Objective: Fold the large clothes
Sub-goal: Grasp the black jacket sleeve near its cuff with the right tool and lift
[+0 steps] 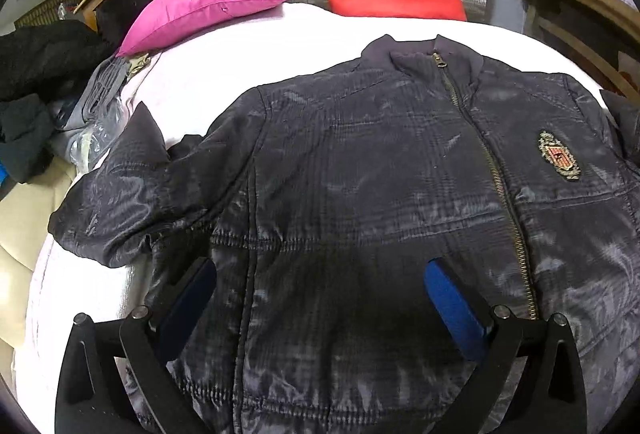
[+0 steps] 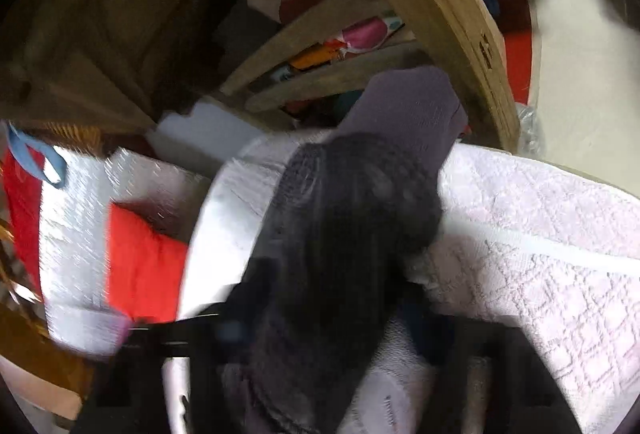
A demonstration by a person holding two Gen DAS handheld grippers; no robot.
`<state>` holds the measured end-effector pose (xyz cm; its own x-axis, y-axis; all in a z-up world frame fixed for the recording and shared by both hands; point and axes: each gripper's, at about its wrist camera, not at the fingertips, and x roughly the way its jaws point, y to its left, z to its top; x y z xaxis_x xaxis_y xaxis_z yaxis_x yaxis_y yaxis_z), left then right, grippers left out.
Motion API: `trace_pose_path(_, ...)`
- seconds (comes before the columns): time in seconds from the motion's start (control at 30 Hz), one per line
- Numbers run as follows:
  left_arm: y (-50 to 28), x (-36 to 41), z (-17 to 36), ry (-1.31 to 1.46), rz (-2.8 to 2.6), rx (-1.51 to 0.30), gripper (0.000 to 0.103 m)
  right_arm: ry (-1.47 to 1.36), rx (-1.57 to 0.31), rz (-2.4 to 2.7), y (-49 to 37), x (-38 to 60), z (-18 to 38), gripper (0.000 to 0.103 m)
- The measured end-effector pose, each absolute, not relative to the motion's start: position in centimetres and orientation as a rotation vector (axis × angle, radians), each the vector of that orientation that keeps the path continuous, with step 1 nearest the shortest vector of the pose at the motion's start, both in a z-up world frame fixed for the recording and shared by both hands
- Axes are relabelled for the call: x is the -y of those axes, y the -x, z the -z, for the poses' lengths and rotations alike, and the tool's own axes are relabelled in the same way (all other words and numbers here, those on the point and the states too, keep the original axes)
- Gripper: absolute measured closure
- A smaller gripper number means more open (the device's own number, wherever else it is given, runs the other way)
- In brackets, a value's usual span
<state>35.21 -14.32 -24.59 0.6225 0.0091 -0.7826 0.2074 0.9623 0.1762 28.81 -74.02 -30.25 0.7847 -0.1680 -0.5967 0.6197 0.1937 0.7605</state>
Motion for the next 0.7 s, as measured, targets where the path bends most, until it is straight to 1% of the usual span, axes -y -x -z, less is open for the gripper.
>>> trace_pose_path(0.07, -35.3, 14.1, 24.4, -0.258, 0.108, -0.889, 0.000, -1.241, -0.430, 0.586, -29.2, 73.7, 30.1, 0.073)
trace_pose_path(0.13, -35.2, 13.9, 24.0, -0.244, 0.102, -0.878, 0.000, -1.188, -0.411, 0.583, -29.5, 72.7, 28.8, 0.082)
trace_pose_path(0.17, -35.1, 13.7, 23.7, -0.234, 0.099, -0.873, 0.000, -1.164, -0.404, 0.575, -29.8, 72.3, 28.2, 0.083)
trace_pose_path(0.3, -35.0, 13.1, 22.9, -0.202, 0.097, -0.858, 0.000, -1.085, -0.359, 0.501, -30.1, 68.6, 24.6, 0.084)
trace_pose_path(0.43, -35.1, 12.5, 22.3, -0.166, 0.101, -0.856, 0.000, -1.012, -0.323, 0.413, -30.0, 62.8, 21.2, 0.084)
trace_pose_path(0.57, -35.7, 11.7, 22.2, -0.109, 0.111, -0.886, 0.000, -0.900, -0.304, 0.303, -30.4, 56.1, 17.8, 0.084)
trace_pose_path(0.7, -36.0, 11.2, 22.8, -0.096, 0.115, -0.923, 0.000, -0.812, -0.304, 0.164, -30.0, 49.8, 15.7, 0.084)
